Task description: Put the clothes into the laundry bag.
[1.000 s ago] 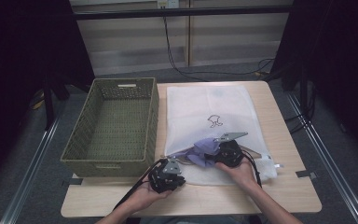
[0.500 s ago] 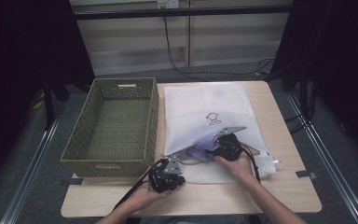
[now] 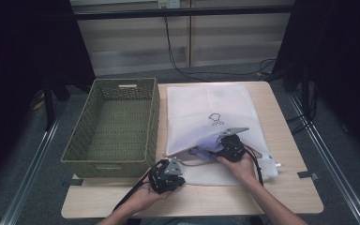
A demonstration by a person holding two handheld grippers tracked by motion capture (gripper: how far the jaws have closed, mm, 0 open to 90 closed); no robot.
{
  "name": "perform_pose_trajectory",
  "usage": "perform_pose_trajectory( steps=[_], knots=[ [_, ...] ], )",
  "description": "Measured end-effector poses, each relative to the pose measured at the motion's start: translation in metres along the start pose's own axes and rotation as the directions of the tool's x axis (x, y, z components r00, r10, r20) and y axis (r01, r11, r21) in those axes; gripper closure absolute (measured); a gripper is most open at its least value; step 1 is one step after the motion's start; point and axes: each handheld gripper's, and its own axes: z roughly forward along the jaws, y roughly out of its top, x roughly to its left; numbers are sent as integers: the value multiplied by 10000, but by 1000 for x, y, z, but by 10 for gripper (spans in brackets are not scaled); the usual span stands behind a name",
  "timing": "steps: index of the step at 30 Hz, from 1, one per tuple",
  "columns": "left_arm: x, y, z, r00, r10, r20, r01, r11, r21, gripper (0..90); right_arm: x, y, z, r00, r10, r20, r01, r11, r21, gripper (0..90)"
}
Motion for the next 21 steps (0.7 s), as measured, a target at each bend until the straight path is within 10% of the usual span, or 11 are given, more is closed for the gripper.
perform_pose_trajectory(
  steps=[8,21],
  knots=[
    [0,-2,-3,9987,-503,-10,503,9987,-31,868,8,-5,-9,9997,113,216,-117,9997,206,804],
    [-9,15,-1,9988,-367,323,381,9983,-434,737,6,-1,-29,9927,180,-1191,-210,9995,-233,620]
  ],
)
